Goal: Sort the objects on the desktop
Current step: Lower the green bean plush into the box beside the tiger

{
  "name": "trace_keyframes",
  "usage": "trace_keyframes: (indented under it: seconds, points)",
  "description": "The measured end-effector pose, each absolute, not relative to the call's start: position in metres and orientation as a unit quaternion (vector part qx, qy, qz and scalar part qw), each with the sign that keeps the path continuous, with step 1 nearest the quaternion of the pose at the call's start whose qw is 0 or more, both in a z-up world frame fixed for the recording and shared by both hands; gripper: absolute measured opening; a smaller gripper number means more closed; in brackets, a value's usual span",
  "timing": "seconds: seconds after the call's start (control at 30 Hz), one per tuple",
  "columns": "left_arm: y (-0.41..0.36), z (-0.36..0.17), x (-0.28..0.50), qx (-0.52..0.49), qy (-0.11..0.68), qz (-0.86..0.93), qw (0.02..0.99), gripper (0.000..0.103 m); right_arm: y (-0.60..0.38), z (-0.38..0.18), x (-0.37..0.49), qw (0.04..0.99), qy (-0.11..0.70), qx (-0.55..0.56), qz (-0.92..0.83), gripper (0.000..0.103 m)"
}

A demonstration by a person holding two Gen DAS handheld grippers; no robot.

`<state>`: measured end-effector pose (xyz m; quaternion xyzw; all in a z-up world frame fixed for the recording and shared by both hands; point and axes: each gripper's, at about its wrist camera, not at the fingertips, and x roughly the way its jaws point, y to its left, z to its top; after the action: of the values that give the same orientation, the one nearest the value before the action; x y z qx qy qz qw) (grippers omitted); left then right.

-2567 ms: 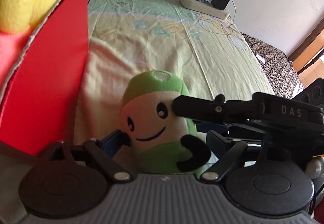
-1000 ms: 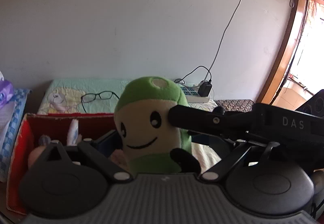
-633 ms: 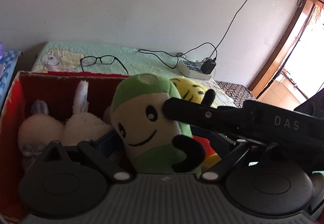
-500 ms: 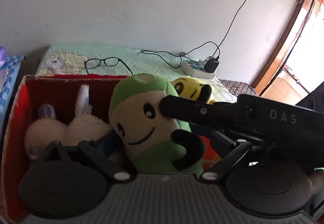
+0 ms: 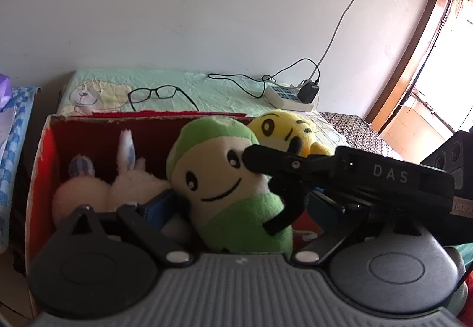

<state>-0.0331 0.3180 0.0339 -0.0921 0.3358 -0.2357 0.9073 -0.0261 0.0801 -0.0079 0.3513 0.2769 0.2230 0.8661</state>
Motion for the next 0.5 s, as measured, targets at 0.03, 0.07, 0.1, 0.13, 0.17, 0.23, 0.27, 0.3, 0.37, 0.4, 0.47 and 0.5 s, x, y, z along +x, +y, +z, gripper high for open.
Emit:
trace_keyframes:
  seconds: [0.03, 0.07, 0.1, 0.13, 0.17, 0.23, 0.27, 0.3, 0.37, 0.4, 0.47, 0.5]
  points:
    - [0.318, 0.034, -0.034, -0.089, 0.336, -0.236, 0.908, 0.096, 0.079, -0.008, -0.028, 0.868, 0.276, 0.347, 0.223, 0.043]
    - [0.317, 0.034, -0.035, -0.082, 0.335, -0.238, 0.908, 0.096, 0.080, -0.006, -0.032, 0.874, 0.274, 0.336, 0.221, 0.040]
    - [0.317, 0.034, -0.037, -0.076, 0.334, -0.237, 0.909, 0.096, 0.081, -0.005, -0.035, 0.880, 0.270, 0.325, 0.215, 0.040]
    - [0.317, 0.035, -0.039, -0.071, 0.332, -0.238, 0.910, 0.097, 0.081, -0.004, -0.038, 0.885, 0.269, 0.316, 0.210, 0.040]
    - [0.317, 0.035, -0.040, -0.070, 0.332, -0.240, 0.910, 0.097, 0.080, -0.005, -0.040, 0.889, 0.268, 0.311, 0.205, 0.040]
    - [0.318, 0.037, -0.042, -0.066, 0.332, -0.239, 0.910, 0.098, 0.079, -0.005, -0.041, 0.887, 0.273, 0.316, 0.199, 0.040]
    - [0.318, 0.038, -0.043, -0.064, 0.330, -0.236, 0.912, 0.098, 0.079, -0.005, -0.040, 0.885, 0.276, 0.319, 0.196, 0.040]
    - [0.319, 0.039, -0.044, -0.062, 0.329, -0.232, 0.913, 0.099, 0.080, -0.005, -0.038, 0.884, 0.278, 0.321, 0.195, 0.040]
    - [0.321, 0.040, -0.044, -0.058, 0.330, -0.222, 0.916, 0.099, 0.084, -0.009, -0.031, 0.883, 0.279, 0.320, 0.198, 0.040]
    - [0.323, 0.040, -0.044, -0.058, 0.330, -0.217, 0.917, 0.098, 0.085, -0.012, -0.030, 0.882, 0.281, 0.322, 0.200, 0.040]
    - [0.327, 0.042, -0.046, -0.059, 0.332, -0.207, 0.918, 0.099, 0.087, -0.014, -0.031, 0.878, 0.285, 0.327, 0.203, 0.040]
    - [0.329, 0.042, -0.046, -0.058, 0.335, -0.204, 0.918, 0.099, 0.087, -0.014, -0.033, 0.877, 0.286, 0.329, 0.204, 0.040]
